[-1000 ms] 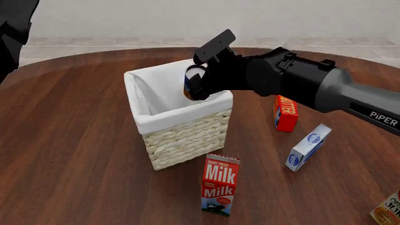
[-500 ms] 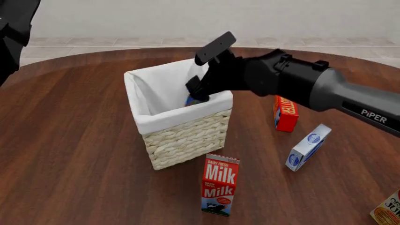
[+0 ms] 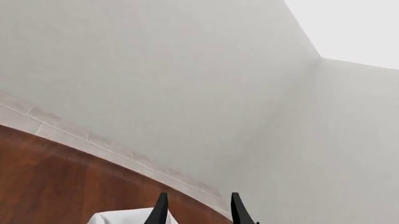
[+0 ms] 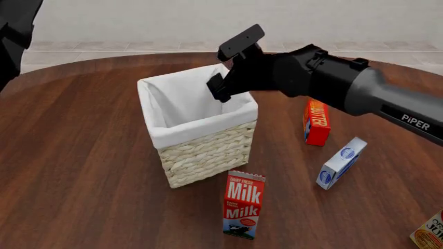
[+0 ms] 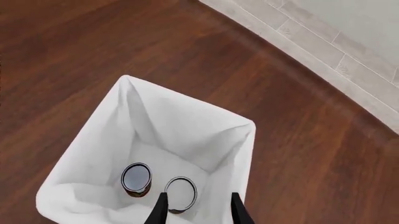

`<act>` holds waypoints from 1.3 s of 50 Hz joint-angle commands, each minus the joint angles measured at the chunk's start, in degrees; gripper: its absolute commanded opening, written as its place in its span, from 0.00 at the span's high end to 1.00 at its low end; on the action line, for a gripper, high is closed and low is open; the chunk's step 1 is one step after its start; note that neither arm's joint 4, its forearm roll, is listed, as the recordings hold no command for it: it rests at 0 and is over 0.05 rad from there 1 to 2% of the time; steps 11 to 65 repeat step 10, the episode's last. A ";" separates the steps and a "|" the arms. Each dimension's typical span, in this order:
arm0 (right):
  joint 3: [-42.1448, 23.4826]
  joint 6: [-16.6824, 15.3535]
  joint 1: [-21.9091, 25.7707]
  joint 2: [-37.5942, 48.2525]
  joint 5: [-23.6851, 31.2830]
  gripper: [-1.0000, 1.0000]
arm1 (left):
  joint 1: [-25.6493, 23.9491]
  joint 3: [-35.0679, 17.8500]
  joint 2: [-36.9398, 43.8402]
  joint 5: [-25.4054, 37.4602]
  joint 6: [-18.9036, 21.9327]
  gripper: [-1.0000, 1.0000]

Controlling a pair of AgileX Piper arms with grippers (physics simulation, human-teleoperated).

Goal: Pick up the alphabet soup and the tomato sauce, and put them in the basket.

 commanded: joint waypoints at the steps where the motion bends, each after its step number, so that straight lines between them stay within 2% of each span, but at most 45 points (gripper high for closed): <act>1: -2.02 0.07 -0.03 -0.52 0.97 0.00 | -0.29 -0.32 0.29 0.01 0.00 0.00; 9: -3.57 0.08 0.02 -1.51 1.87 0.00 | -0.60 -0.63 0.19 0.30 0.20 0.00; 65: -3.57 0.08 0.02 -1.51 1.87 0.00 | -0.60 -0.63 0.19 0.30 0.20 0.00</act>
